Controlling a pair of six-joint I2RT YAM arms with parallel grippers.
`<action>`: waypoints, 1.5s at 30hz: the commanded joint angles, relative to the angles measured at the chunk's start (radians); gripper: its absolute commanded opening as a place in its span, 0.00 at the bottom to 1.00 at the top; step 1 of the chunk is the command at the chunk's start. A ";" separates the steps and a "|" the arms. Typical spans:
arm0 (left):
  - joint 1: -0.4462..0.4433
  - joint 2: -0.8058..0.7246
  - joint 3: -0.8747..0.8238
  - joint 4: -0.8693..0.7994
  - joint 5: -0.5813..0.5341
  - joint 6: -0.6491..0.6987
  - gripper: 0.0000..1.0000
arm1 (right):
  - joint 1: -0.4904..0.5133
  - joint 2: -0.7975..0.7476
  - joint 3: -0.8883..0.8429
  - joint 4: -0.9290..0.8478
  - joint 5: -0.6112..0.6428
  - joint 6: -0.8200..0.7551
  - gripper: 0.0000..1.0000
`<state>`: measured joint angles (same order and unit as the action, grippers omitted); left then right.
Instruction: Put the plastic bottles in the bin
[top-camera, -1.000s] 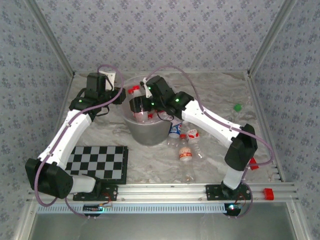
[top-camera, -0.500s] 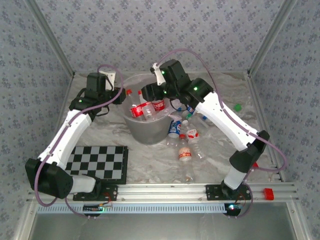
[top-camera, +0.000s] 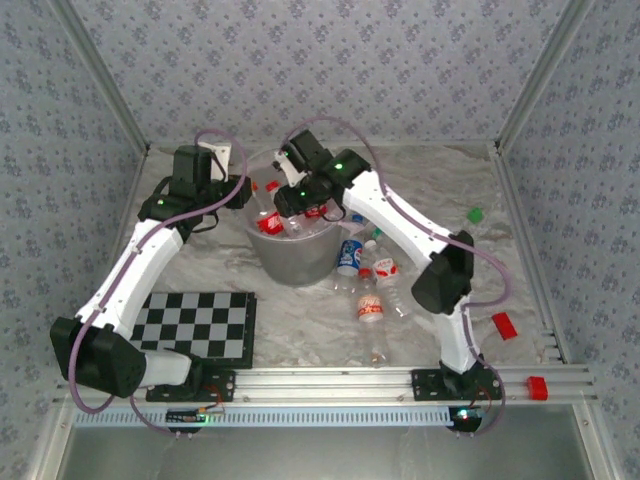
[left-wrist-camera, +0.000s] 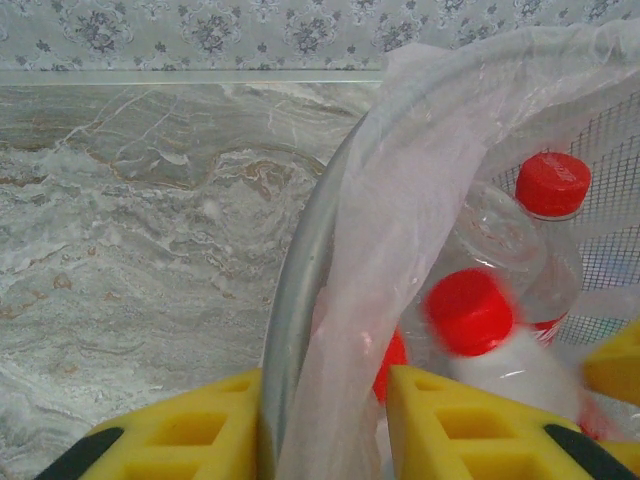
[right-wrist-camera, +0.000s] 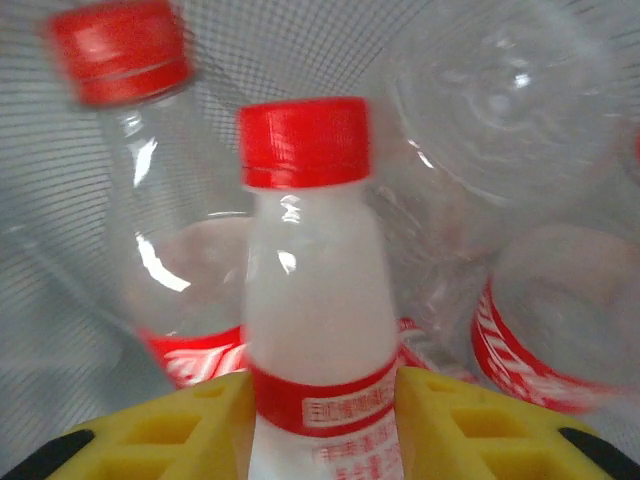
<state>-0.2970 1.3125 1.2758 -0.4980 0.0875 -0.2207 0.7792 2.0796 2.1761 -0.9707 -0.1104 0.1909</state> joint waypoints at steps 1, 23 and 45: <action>-0.002 -0.014 -0.006 -0.055 -0.018 0.016 0.34 | 0.009 0.089 0.028 -0.035 -0.100 0.007 0.41; -0.001 -0.017 -0.003 -0.057 -0.020 0.019 0.34 | 0.008 -0.051 0.144 -0.062 -0.095 0.015 0.58; -0.002 0.001 -0.003 -0.056 -0.015 0.021 0.34 | -0.255 -0.642 -0.341 -0.043 0.062 0.089 0.78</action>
<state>-0.2947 1.3087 1.2758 -0.5014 0.0772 -0.2173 0.6029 1.5341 1.9240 -1.0275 -0.0364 0.2028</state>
